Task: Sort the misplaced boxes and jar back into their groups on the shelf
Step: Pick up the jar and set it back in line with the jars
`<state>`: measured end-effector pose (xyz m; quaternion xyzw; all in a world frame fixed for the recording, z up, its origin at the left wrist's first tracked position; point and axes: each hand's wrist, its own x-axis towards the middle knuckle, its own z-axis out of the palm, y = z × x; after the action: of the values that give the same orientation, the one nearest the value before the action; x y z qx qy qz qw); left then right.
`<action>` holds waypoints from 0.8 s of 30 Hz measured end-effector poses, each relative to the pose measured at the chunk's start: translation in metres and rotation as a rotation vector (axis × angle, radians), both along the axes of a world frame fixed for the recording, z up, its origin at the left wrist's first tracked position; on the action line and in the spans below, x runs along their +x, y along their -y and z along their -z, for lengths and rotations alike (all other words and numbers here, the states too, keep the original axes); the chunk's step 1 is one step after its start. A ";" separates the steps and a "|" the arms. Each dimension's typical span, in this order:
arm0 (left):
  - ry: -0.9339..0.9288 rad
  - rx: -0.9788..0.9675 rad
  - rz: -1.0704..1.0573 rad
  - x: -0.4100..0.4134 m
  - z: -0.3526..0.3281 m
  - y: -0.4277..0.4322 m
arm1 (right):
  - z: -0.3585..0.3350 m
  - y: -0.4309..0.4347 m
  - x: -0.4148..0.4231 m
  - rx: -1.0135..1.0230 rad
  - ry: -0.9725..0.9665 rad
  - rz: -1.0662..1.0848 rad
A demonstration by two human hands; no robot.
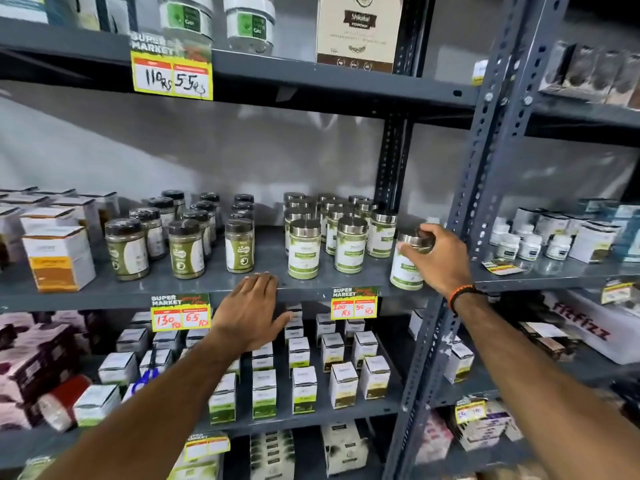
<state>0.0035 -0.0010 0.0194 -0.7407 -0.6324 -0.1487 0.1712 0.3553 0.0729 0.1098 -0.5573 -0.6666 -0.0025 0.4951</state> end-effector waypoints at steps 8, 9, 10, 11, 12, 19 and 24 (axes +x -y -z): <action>-0.041 0.072 0.005 -0.004 0.009 -0.008 | 0.016 -0.033 -0.017 -0.015 -0.057 -0.038; -0.040 0.068 0.003 -0.004 0.010 -0.007 | 0.019 -0.033 -0.018 -0.032 -0.063 -0.046; -0.039 0.068 0.001 -0.004 0.010 -0.007 | 0.022 -0.033 -0.017 -0.069 -0.072 -0.049; -0.038 0.071 0.000 -0.004 0.010 -0.007 | 0.027 -0.032 -0.014 -0.120 -0.088 -0.053; -0.038 0.072 -0.001 -0.004 0.011 -0.007 | 0.033 -0.031 -0.011 -0.170 -0.104 -0.058; -0.031 0.095 -0.005 -0.004 0.015 -0.005 | 0.055 -0.046 -0.001 -0.290 -0.089 -0.042; -0.031 0.085 0.000 -0.006 0.016 -0.007 | 0.057 -0.056 -0.005 -0.283 -0.068 -0.038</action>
<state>-0.0024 0.0056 0.0032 -0.7351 -0.6227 -0.1636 0.2122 0.3505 0.1292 0.0528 -0.6086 -0.6534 0.1198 0.4339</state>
